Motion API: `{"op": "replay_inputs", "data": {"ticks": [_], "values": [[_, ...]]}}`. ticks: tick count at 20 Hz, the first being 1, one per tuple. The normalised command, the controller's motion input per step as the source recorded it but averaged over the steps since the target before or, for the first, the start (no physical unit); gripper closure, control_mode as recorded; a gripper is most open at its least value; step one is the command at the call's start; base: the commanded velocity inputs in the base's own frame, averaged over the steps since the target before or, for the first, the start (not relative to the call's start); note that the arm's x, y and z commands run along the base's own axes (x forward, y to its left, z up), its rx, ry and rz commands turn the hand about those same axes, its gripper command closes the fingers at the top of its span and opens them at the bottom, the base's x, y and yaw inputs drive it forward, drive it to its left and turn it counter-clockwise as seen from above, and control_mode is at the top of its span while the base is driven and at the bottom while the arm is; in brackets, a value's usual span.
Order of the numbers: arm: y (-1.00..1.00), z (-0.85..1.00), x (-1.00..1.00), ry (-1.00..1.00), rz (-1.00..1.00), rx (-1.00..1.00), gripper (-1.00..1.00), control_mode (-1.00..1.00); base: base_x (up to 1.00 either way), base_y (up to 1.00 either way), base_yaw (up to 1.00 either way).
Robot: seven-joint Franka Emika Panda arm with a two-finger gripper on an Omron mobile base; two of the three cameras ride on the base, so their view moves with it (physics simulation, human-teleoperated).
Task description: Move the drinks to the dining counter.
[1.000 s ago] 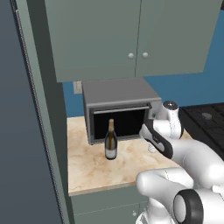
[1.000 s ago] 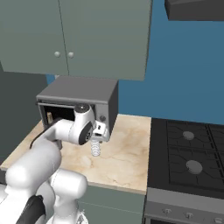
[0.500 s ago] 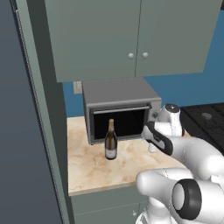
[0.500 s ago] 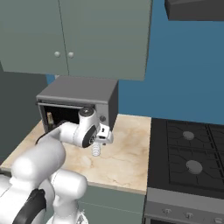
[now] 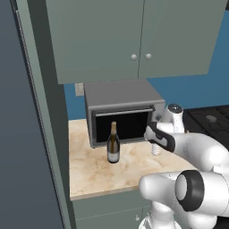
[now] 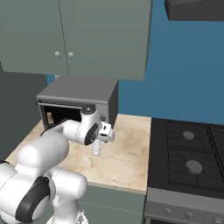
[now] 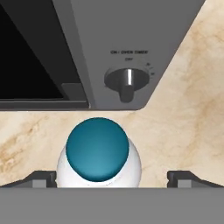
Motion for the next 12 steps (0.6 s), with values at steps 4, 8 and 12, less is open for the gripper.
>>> {"op": "replay_inputs", "data": {"ticks": [4,8,12], "values": [[0.01,-0.34,0.01,-0.02,0.00,0.01,-1.00,-1.00,0.00,0.00,0.00],[0.18,-0.44,0.00,-0.09,0.00,0.00,1.00,-1.00,0.00,0.00,0.00],[0.29,-0.42,0.00,-0.07,0.00,0.01,1.00,-1.00,0.00,0.00,0.00]]}}
